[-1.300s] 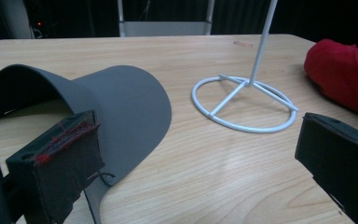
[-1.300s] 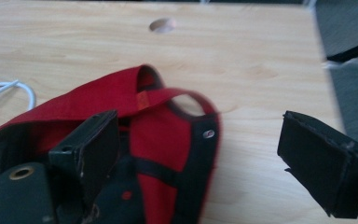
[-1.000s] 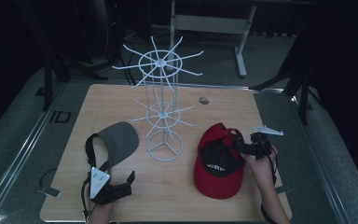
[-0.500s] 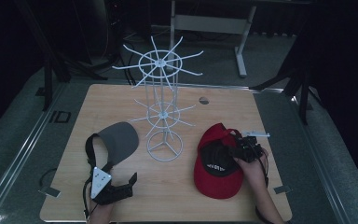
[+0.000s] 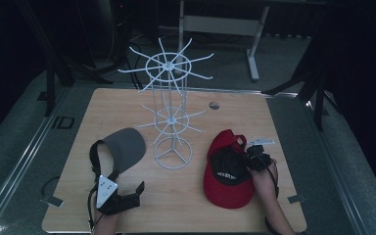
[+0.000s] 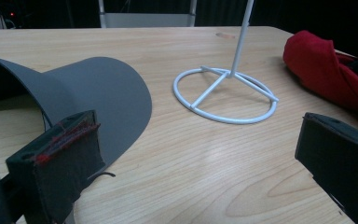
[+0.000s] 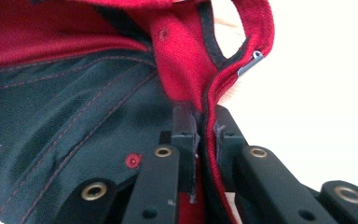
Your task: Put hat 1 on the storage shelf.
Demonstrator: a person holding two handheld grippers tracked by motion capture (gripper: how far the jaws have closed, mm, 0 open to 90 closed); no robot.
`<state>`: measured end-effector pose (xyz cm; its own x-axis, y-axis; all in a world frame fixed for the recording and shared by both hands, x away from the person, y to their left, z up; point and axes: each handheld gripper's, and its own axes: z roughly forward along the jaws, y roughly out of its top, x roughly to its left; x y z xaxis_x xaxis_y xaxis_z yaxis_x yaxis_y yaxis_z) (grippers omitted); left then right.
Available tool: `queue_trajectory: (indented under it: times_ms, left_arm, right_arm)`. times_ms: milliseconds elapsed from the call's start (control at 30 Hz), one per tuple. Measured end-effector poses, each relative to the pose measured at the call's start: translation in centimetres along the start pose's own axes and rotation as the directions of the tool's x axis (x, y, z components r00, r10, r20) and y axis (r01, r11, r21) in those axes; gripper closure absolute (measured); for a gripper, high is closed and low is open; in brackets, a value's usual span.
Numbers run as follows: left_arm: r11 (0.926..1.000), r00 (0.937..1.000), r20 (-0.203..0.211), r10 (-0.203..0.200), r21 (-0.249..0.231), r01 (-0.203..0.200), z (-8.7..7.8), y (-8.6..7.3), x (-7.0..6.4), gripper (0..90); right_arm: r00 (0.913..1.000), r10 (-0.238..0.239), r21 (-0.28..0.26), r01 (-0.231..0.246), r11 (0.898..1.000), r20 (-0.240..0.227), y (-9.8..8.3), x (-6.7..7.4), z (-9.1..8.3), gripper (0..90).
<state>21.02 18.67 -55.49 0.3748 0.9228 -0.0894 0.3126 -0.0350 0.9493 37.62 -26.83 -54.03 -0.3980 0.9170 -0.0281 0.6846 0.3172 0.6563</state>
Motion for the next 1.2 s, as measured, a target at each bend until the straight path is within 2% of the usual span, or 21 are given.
queue_trajectory:
  times_ms: [167,267,400,467,567,667,700,800,867,1033,1067,1100,1200]
  left_arm:
    - [1.0,1.0,0.001,0.002,0.007,-0.002,0.0,0.0,0.0,0.5]
    - [0.9998,0.9988,0.045,-0.019,-0.005,0.019,0.0,0.0,0.0,0.5]
    - [0.9998,0.9982,0.06,-0.004,-0.021,0.005,0.0,0.0,-0.4,0.5]
    - [0.9994,0.9971,0.075,-0.011,-0.032,0.014,0.0,0.1,-0.5,0.5]
    - [0.9994,0.9971,0.076,-0.006,-0.035,0.009,0.0,0.1,-0.5,0.5]
    - [0.9999,0.9987,0.048,0.014,-0.009,-0.014,0.1,0.1,-0.4,0.5]
    - [0.9997,0.999,0.039,0.023,-0.001,-0.023,0.1,0.1,-0.3,0.5]
    - [1.0,0.999,0.044,0.004,-0.003,-0.004,0.0,0.1,-0.2,0.6]
    - [0.9999,0.9992,0.037,0.015,0.001,-0.015,0.1,0.1,-0.2,0.6]
    - [0.9993,0.9963,0.077,-0.037,-0.002,0.037,0.0,0.2,-0.3,0.5]
    - [0.9991,0.995,0.09,-0.044,0.005,0.043,-0.1,0.3,-0.3,0.5]
    - [0.9987,0.9926,0.111,-0.051,0.011,0.05,-0.1,0.4,-0.3,0.5]
    - [0.9998,0.9929,0.117,-0.021,0.008,0.02,-0.1,0.4,-0.8,0.5]
  right_arm:
    - [1.0,-0.008,-0.026,0.008,1.0,-0.004,0.5,-0.1,-1.2,83.1]
    - [0.9999,-0.015,-0.05,0.015,0.999,-0.001,0.9,-0.2,-2.2,83.1]
    - [0.9999,-0.013,-0.093,0.014,0.996,0.005,1.6,-0.3,-3.7,83.2]
    - [0.9999,-0.011,-0.119,0.012,0.993,0.006,1.9,-0.2,-4.5,83.2]
    - [1.0,-0.006,-0.145,0.006,0.989,0.0,2.4,0.0,-5.7,83.2]
    - [0.9998,-0.017,-0.179,0.018,0.984,0.006,3.0,0.3,-6.8,83.3]
    - [0.9999,-0.017,-0.193,0.017,0.981,0.004,3.2,0.4,-7.2,83.3]
    - [0.9998,-0.02,-0.229,0.019,0.973,0.0,3.7,0.6,-8.5,83.3]
    - [0.9998,-0.02,-0.255,0.019,0.967,-0.001,4.1,0.7,-9.5,83.3]
    - [0.9995,-0.021,-0.326,0.012,0.945,-0.022,4.9,0.8,-12.0,83.3]
    - [0.9995,-0.02,-0.35,0.01,0.937,-0.025,5.2,0.8,-13.0,83.3]
    - [0.9995,-0.02,-0.35,0.01,0.937,-0.025,5.2,0.8,-13.0,83.3]
    - [0.9996,-0.022,-0.384,0.015,0.923,-0.015,5.4,0.9,-14.3,83.3]
